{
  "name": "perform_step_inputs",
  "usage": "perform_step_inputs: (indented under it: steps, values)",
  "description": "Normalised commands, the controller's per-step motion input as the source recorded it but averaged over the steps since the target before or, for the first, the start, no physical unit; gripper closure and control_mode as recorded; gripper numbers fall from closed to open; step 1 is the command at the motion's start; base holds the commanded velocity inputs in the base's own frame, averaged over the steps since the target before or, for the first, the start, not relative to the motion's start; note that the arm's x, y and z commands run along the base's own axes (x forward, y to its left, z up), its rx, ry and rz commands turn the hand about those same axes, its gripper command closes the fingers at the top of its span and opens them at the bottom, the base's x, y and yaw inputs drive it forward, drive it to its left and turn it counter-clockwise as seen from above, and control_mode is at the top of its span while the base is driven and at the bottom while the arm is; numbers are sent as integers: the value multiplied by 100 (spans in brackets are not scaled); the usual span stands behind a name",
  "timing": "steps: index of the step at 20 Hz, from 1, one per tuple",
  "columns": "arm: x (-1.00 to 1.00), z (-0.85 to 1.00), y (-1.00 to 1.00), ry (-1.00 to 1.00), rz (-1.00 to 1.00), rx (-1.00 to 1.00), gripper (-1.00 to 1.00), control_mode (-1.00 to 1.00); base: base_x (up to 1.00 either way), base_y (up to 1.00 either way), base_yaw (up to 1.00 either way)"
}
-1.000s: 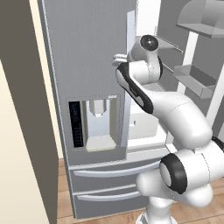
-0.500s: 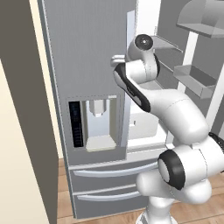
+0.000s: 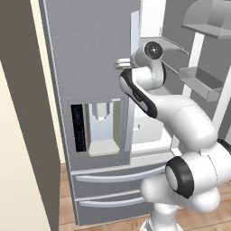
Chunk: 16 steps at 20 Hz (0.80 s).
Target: There is a bowl on the dining counter. Grab a lemon wedge from the fridge and place it in the bowl. Then get the liquor bottle and glass cup from the cabinet and place them next to the bowl.
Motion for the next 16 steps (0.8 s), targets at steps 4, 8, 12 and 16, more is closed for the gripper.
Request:
perform_step_inputs:
  steps: [4, 8, 12, 16]
  values:
    - [38, -19, 0, -6, 1, 0, -100, -100, 0, 0, 0]
    - [51, -14, 0, 0, 0, 0, -100, -100, 0, 0, 0]
    - [67, -16, 0, 0, 0, 1, 100, -100, 0, 0, 0]
    - [41, -20, 0, 0, 0, 2, 100, -100, 0, 0, 0]
